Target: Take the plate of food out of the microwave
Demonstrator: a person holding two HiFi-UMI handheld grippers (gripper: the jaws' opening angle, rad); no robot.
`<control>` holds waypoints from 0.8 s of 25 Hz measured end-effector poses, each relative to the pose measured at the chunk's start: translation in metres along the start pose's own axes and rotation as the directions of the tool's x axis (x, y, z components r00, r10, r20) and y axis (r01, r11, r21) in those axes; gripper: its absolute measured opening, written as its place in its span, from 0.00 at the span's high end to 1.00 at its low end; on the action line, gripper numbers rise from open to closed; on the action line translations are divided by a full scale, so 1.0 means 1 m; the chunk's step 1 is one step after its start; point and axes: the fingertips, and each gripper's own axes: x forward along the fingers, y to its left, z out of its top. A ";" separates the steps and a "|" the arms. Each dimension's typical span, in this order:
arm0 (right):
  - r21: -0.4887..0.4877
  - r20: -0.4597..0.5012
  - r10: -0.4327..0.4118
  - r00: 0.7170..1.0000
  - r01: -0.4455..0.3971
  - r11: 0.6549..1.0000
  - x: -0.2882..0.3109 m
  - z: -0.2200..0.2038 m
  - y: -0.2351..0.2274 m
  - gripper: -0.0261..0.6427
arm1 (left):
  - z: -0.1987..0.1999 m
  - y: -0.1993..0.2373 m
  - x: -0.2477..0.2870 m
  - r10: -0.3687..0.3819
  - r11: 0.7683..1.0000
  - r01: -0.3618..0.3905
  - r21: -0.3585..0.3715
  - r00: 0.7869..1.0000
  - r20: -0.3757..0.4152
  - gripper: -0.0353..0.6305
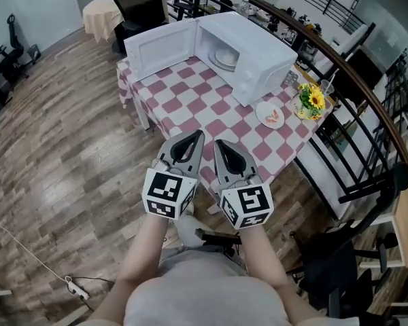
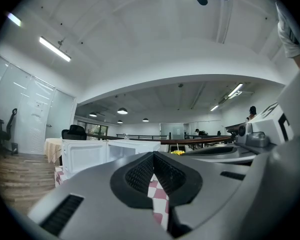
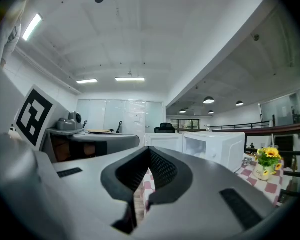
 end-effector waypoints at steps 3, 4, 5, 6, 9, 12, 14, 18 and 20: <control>-0.009 0.007 0.002 1.000 -0.002 1.000 0.025 0.003 -0.002 0.93 | -0.001 0.017 0.014 -0.005 1.000 0.005 0.000 1.000 -0.003 0.94; -0.014 0.012 0.001 1.000 -0.001 1.000 0.034 0.004 -0.004 0.93 | -0.002 0.024 0.020 -0.006 1.000 0.006 -0.003 1.000 -0.004 0.94; -0.017 0.016 -0.004 1.000 0.004 1.000 0.042 0.005 -0.007 0.93 | -0.002 0.030 0.026 -0.008 1.000 0.008 -0.008 1.000 -0.007 0.94; -0.018 0.019 -0.011 1.000 0.012 1.000 0.051 0.006 -0.010 0.93 | -0.003 0.037 0.033 -0.012 1.000 0.012 -0.011 1.000 -0.010 0.94; -0.010 0.023 -0.038 0.999 0.039 0.999 0.077 0.007 -0.023 0.93 | 0.000 0.055 0.055 -0.032 0.999 0.032 -0.008 0.999 -0.017 0.94; 0.003 0.028 -0.070 0.997 0.070 0.998 0.101 0.008 -0.038 0.93 | 0.003 0.072 0.079 -0.056 0.998 0.056 -0.001 0.998 -0.021 0.94; 0.011 0.029 -0.090 0.996 0.090 0.996 0.115 0.006 -0.049 0.93 | 0.002 0.080 0.095 -0.077 0.997 0.077 0.003 0.997 -0.025 0.94; 0.019 0.030 -0.127 0.991 0.126 0.992 0.141 0.005 -0.068 0.93 | -0.001 0.098 0.124 -0.107 0.994 0.107 -0.004 0.994 -0.035 0.94; 0.024 0.027 -0.143 0.989 0.143 0.989 0.152 0.005 -0.076 0.93 | -0.001 0.107 0.137 -0.120 0.993 0.120 -0.009 0.992 -0.041 0.94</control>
